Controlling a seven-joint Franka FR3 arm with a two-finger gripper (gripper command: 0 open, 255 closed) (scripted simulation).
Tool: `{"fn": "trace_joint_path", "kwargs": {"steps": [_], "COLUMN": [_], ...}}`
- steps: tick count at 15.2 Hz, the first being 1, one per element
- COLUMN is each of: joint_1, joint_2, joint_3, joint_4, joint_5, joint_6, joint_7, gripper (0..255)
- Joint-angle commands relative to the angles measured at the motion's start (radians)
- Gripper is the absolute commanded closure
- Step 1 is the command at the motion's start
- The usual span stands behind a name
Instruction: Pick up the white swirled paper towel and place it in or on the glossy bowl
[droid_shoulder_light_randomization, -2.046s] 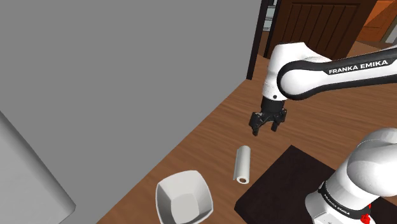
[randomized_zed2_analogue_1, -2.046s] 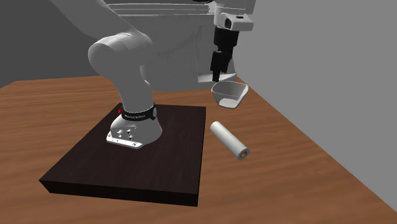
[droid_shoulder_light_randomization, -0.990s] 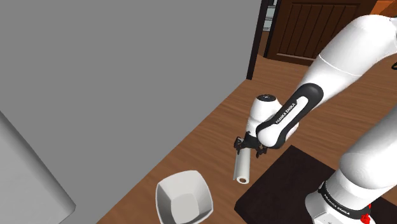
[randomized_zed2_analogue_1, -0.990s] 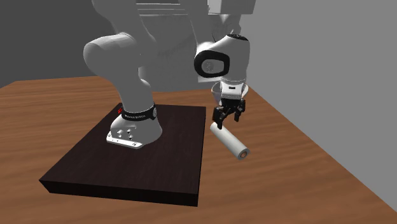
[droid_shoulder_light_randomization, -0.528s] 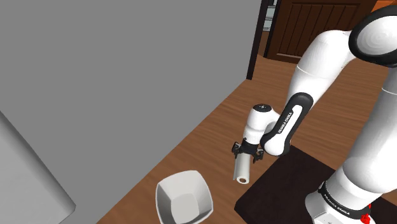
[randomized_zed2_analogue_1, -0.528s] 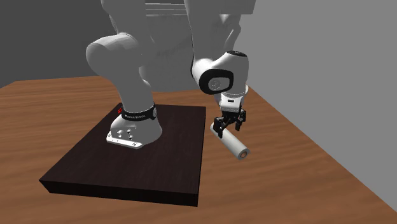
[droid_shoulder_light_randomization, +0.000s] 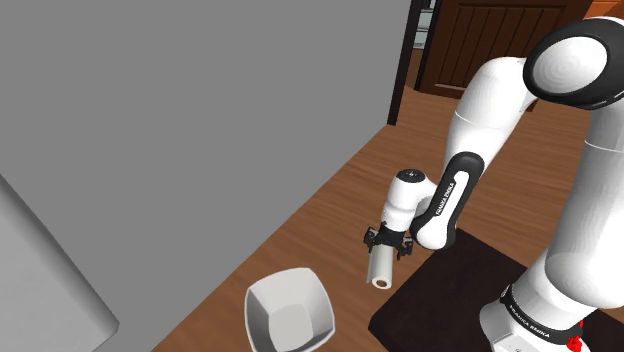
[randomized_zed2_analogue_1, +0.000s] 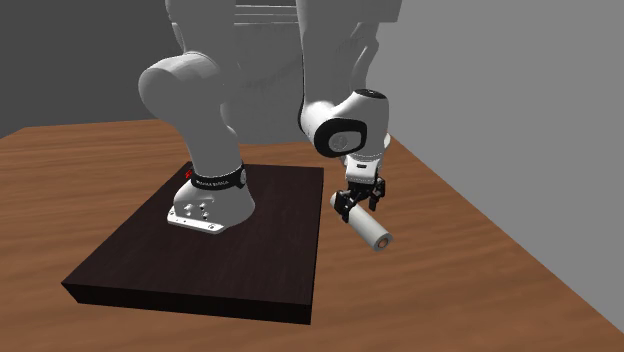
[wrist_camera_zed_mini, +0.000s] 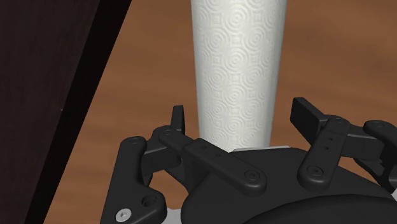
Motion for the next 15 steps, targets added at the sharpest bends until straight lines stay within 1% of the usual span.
{"fn": "trace_joint_path", "kwargs": {"steps": [1,2,3,12,15], "joint_1": [0.001,0.000,0.000,0.001,-0.083], "joint_2": [0.001,0.000,0.000,0.001,-0.063], "joint_3": [-0.001,0.000,0.000,-0.001,0.091], "joint_4": [0.000,0.000,0.000,0.000,-0.018], "joint_5": [0.000,0.000,0.000,0.000,0.039], "joint_6": [0.001,0.000,0.000,0.001,-0.049], "joint_7": [0.000,0.000,0.000,0.000,-0.033], "gripper": [0,0,255,255,255]}}
